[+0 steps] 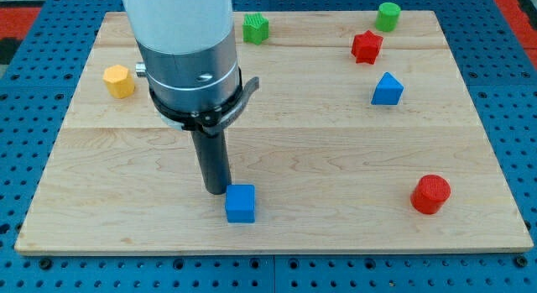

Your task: Move the red star to the bottom left corner

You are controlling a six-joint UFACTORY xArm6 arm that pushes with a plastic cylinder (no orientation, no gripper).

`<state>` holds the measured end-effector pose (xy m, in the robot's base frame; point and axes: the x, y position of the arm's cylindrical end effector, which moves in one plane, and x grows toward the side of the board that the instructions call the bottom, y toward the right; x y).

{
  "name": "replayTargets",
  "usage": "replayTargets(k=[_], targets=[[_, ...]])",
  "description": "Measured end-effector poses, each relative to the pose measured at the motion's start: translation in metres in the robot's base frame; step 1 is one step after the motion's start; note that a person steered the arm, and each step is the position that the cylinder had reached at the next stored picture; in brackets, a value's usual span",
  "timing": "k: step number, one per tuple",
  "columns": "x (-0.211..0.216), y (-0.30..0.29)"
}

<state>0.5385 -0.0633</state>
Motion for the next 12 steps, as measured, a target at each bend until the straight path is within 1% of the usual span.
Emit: replayTargets(k=[1, 2, 3, 4, 5, 6, 7, 9, 10, 11, 12], targets=[[-0.012, 0.003], [-0.041, 0.046], [-0.055, 0.084], [-0.062, 0.108], [-0.062, 0.105], [-0.073, 0.11], [-0.081, 0.145], [-0.112, 0.301], [-0.163, 0.329], [-0.233, 0.322], [-0.275, 0.287]])
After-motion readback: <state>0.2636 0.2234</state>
